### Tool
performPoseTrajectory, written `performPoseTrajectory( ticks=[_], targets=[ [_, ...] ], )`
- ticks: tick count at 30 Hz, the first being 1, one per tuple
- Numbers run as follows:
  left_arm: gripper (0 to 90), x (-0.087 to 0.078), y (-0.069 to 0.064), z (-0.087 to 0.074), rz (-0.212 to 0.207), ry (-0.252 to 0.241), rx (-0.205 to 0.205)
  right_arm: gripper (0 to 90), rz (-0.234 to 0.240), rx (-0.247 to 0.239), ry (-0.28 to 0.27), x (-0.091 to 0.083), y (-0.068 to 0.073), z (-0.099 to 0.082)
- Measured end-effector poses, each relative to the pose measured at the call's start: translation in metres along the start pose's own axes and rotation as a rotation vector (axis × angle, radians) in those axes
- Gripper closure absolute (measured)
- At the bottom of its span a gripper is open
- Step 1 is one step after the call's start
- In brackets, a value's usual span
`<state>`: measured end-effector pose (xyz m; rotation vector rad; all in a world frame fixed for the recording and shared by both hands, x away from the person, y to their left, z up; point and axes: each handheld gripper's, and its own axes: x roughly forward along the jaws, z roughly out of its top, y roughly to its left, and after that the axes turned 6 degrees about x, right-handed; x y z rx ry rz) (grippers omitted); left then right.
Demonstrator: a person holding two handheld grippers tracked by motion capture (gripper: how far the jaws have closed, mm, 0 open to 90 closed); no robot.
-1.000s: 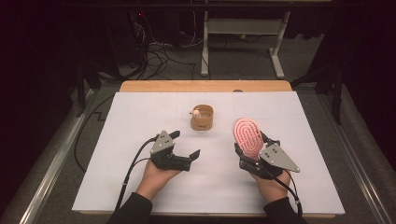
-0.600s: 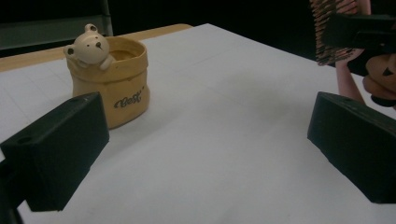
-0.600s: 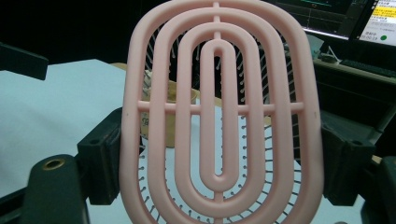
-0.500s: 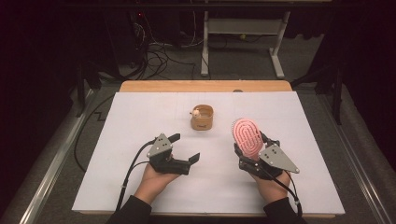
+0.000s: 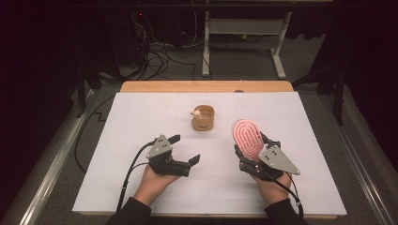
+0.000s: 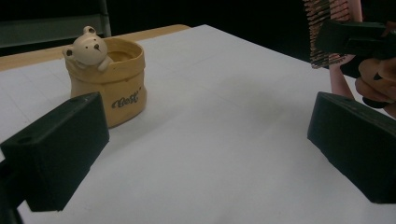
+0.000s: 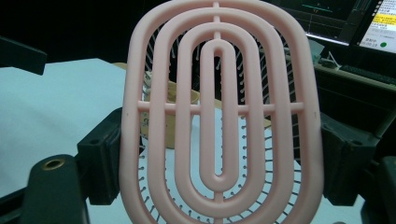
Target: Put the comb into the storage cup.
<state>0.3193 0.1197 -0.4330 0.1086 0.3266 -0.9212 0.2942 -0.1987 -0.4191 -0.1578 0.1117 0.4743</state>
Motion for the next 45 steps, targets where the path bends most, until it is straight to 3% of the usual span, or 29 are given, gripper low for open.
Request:
performPoseTrajectory(
  ticks=[29, 45],
  targets=[
    [0.0, -0.005, -0.009, 0.010, -0.032, -0.022, 0.012, 19.9, 0.012, -0.039, -0.024, 0.000, 0.013, 0.002],
    [0.0, -0.007, -0.013, 0.014, -0.045, -0.034, 0.018, 19.9, 0.042, -0.075, -0.029, 0.001, 0.026, 0.003]
  ],
)
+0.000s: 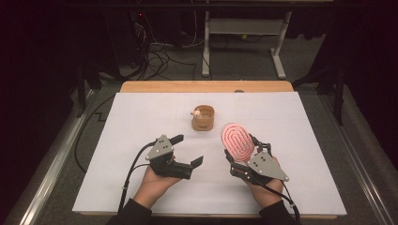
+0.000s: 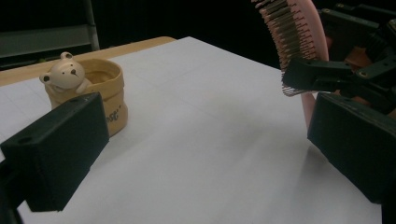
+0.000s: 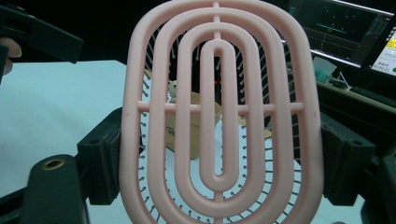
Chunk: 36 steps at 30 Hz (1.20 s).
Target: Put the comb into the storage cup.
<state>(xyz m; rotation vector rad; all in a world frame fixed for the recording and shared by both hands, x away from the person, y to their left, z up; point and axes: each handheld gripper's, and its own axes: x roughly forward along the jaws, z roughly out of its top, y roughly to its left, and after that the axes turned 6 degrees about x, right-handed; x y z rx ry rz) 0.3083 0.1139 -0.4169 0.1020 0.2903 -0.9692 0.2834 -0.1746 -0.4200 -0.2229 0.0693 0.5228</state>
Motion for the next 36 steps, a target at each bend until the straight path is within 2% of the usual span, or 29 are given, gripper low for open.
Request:
performPoseTrajectory(
  ticks=[36],
  targets=[
    [0.0, -0.003, -0.006, 0.010, -0.024, -0.017, 0.007, 20.0, 0.060, -0.046, -0.015, 0.003, 0.023, 0.003]
  ],
)
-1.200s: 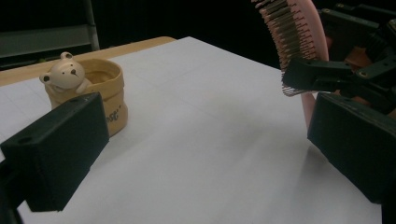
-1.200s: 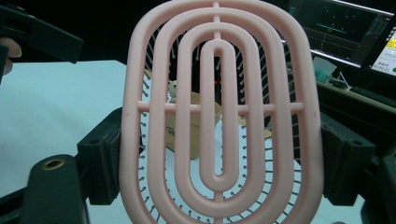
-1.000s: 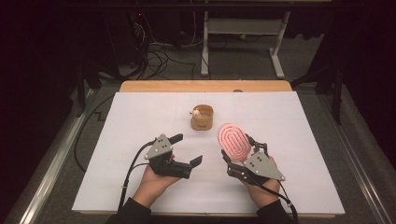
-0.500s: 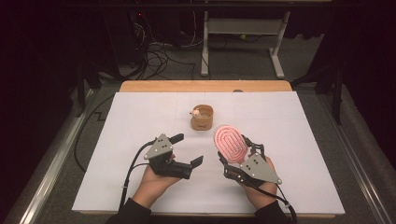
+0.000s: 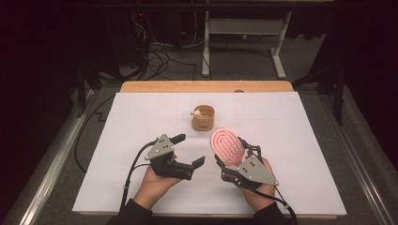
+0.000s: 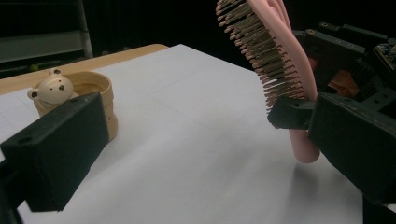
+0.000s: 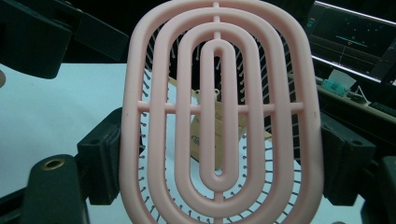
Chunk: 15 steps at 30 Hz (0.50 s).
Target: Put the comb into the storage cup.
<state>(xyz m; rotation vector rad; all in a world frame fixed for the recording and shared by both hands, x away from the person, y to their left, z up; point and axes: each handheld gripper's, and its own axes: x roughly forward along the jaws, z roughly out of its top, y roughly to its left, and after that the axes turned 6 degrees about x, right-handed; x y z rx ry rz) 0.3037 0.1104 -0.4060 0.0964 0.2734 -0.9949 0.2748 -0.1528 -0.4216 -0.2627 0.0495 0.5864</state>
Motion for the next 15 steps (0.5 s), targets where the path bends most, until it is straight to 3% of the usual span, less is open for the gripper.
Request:
performPoseTrajectory(
  ticks=[15],
  targets=[
    [0.0, 0.002, -0.008, 0.011, -0.030, -0.011, -0.011, 19.9, 0.009, -0.011, 0.002, 0.004, 0.005, 0.000]
  ],
)
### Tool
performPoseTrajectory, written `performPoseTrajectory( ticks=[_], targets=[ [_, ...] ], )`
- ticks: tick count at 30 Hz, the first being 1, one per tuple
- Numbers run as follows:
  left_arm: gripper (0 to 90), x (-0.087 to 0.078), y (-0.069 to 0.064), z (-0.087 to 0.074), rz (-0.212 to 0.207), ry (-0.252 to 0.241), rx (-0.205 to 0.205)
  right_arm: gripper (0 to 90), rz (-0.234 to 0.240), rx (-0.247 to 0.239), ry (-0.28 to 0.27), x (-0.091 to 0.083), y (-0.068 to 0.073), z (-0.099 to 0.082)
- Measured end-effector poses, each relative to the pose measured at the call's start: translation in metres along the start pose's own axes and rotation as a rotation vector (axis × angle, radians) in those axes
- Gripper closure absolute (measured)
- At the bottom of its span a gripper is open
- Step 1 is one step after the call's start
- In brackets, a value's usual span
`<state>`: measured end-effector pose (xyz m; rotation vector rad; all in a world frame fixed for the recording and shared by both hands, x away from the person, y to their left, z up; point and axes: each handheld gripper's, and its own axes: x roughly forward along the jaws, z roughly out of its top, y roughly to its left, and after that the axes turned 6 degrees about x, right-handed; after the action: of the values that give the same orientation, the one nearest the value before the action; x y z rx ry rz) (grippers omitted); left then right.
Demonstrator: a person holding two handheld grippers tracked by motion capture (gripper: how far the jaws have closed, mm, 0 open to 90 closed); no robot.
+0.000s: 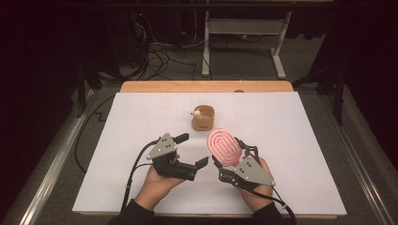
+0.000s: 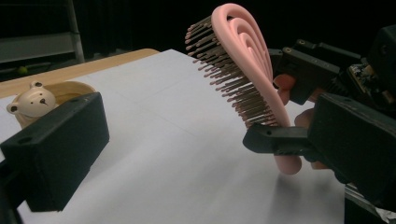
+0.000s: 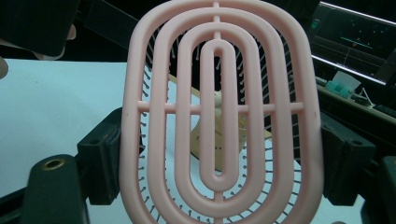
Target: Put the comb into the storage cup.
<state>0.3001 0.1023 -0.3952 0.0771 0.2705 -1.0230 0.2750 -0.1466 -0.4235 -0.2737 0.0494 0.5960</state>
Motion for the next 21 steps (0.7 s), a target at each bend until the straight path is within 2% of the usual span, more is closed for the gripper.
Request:
performPoseTrajectory(
  ticks=[21],
  targets=[
    [0.0, 0.0040, -0.0041, 0.0047, -0.021, 0.016, 0.003, 19.9, 0.016, -0.024, -0.012, 0.0032, 0.0097, 0.0021]
  ],
)
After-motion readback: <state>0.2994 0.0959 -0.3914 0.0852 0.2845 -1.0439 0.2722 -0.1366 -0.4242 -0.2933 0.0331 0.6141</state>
